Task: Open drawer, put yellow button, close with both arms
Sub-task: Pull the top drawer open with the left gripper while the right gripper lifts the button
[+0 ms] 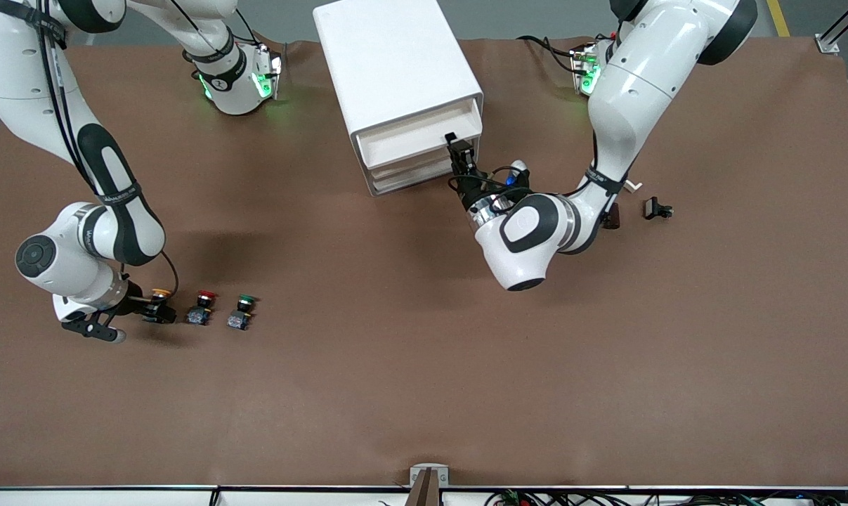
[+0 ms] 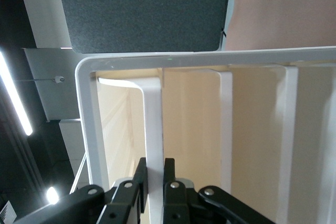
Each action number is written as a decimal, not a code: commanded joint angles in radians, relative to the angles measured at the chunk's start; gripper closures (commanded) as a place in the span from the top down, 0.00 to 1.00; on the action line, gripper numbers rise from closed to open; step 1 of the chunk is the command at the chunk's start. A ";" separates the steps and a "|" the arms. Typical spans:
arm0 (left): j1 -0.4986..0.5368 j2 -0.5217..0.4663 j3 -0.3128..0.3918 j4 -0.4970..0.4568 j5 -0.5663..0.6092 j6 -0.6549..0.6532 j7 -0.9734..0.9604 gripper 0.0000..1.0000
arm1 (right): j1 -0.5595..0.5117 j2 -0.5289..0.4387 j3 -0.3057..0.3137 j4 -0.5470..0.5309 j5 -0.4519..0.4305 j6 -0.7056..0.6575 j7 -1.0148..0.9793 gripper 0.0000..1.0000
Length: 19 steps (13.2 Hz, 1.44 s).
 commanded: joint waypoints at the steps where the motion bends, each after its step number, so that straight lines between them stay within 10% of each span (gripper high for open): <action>1: 0.011 -0.010 0.038 0.054 -0.015 -0.002 -0.010 0.00 | -0.005 0.014 0.002 0.023 0.003 -0.011 -0.013 1.00; 6: 0.018 -0.013 0.092 0.076 -0.005 0.006 0.042 0.00 | -0.009 0.014 0.002 0.021 0.000 -0.013 -0.051 0.95; 13: 0.016 -0.019 0.163 0.146 0.032 0.006 0.155 0.00 | -0.007 0.014 0.002 0.021 0.000 -0.022 -0.047 0.24; 19: 0.007 -0.022 0.232 0.179 0.057 0.012 0.234 0.00 | -0.001 0.007 0.002 0.023 0.001 -0.042 -0.043 0.02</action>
